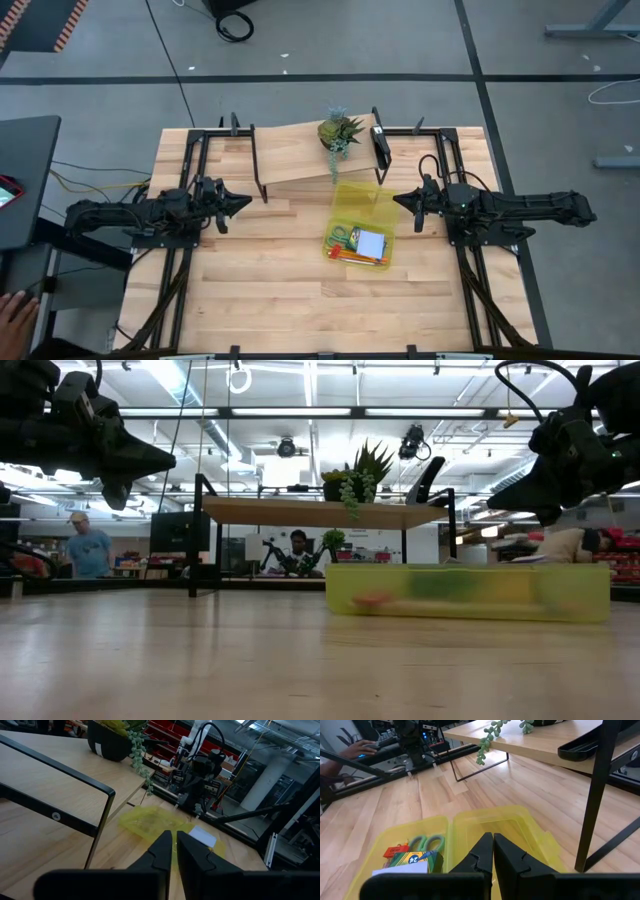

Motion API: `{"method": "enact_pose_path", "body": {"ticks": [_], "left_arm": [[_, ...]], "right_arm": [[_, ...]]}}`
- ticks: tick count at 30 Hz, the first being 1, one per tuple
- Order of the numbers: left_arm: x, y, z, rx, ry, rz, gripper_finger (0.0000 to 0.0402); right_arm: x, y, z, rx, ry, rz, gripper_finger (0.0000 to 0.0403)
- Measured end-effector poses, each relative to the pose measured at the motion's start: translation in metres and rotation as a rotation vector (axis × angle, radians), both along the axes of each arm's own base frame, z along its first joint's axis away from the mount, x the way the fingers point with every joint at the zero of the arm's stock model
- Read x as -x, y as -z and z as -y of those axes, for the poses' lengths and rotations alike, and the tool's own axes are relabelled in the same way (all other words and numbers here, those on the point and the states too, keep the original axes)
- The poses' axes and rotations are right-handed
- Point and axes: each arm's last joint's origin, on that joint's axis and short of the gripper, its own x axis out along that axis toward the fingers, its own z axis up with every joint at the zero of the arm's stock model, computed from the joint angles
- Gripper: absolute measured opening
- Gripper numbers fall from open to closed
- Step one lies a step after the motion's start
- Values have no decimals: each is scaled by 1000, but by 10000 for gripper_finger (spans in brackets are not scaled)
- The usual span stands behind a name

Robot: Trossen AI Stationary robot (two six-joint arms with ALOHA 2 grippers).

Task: Pack school essentials
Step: Return to Home Position

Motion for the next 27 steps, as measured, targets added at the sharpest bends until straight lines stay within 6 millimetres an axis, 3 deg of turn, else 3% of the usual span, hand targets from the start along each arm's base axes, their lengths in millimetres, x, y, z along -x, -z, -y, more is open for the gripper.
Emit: {"method": "enact_pose_path", "body": {"ticks": [27], "left_arm": [[0, 0, 0, 0, 0, 0, 29]], "right_arm": [[0, 0, 0, 0, 0, -1, 21]]}}
